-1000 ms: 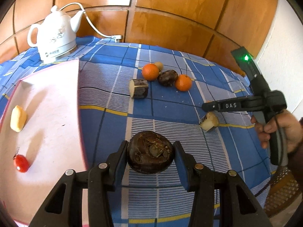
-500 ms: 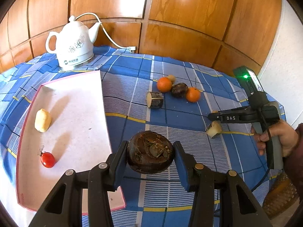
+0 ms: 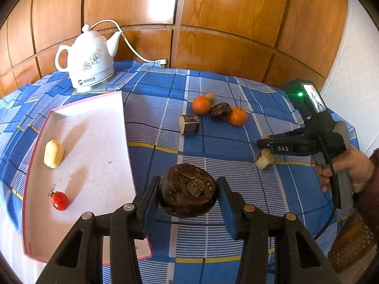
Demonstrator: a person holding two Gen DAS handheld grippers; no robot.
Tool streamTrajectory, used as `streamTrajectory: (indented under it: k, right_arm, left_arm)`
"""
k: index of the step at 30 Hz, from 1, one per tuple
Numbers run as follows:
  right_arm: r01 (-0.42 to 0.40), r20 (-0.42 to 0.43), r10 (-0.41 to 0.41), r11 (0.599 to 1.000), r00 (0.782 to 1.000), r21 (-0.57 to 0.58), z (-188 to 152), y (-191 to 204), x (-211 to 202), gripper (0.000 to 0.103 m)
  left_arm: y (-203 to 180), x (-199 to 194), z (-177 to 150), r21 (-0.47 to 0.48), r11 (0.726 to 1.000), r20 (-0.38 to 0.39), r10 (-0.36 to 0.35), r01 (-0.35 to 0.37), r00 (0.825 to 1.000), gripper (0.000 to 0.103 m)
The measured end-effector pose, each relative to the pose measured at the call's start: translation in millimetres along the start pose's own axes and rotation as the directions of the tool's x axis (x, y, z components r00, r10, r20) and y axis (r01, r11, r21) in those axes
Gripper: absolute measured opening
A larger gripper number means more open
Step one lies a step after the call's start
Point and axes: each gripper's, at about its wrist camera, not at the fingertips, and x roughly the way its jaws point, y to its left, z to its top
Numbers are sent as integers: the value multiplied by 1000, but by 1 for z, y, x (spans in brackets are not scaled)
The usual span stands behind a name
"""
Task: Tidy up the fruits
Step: 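Lower the dark fruit into the tray and open the left gripper while the right holds the tan fruit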
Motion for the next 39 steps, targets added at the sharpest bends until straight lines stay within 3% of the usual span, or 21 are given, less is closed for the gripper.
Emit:
streamTrajectory:
  k: [8,20,27,35,37,39]
  right_arm:
    - [2,6,-2,1000,1000,-10,-1,-1,-1,24]
    - [6,6,-5,1000,1000,-10,-1,-1,-2,24]
    - [12,7,-12,1000,1000,-11,0,0,-3,24]
    - [14,7,-14,1000,1000,-13,0,1,-3,24]
    - [13,8,-13,1000,1000,-11,0,2,-3,24]
    - [13,8,-13,1000,1000,-11,0,2,-2,24]
  left_arm:
    - [11,-2,3,-34,999,2,-3,3,1000,48]
    - [49,-8,13,-117,991,24,62,-59,998,48]
    - [113,5,20,-259,958,-29,116,-120,993,48]
    - [168,27,25,-332,922,-68,185,-197,980,48]
    - [174,32,22,-334,915,-78,211,-225,974,58]
    - [176,31,17,-339,910,-77,224,-237,971,59]
